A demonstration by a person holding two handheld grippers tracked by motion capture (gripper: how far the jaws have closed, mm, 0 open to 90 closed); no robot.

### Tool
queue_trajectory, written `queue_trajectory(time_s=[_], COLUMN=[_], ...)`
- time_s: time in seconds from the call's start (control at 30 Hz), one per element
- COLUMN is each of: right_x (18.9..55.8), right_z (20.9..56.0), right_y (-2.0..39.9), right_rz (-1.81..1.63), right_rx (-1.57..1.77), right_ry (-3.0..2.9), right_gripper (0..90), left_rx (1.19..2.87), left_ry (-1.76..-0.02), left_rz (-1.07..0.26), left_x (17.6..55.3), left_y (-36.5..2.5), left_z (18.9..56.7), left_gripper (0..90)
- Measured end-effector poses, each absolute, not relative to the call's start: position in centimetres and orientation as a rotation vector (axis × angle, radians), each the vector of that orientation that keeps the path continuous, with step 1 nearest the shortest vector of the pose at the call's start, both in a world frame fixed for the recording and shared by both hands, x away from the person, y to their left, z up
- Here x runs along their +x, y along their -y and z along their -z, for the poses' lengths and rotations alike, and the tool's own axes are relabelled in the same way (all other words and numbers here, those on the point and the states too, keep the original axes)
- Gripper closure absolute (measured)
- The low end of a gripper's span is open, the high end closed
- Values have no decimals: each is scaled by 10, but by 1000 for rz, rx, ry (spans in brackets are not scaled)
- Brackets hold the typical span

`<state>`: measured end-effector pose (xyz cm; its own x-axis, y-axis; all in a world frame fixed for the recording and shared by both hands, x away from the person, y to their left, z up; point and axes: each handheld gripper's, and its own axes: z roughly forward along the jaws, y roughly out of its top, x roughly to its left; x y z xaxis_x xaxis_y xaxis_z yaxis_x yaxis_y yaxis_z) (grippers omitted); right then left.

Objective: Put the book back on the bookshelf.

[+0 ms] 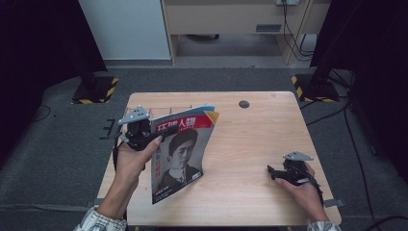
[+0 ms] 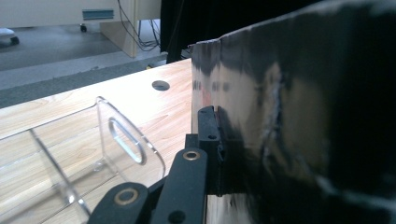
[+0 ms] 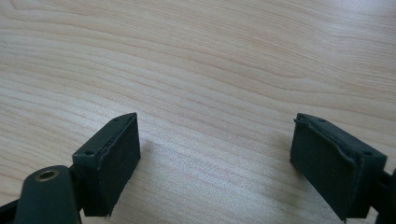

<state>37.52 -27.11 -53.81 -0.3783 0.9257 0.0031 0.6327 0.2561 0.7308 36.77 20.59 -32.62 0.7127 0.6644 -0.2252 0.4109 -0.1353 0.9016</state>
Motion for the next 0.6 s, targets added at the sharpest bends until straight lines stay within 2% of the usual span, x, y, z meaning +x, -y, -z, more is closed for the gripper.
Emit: queue_trajectory(time_s=[0.6], right_x=[375], right_z=[538], right_y=[271], right_rz=[-916], right_rx=[1415], right_ry=[-2105], right_gripper=[162], left_rx=[1746], left_ry=[-890], left_rz=[-310], left_x=[359], left_y=[-232], left_z=[321], left_gripper=[866])
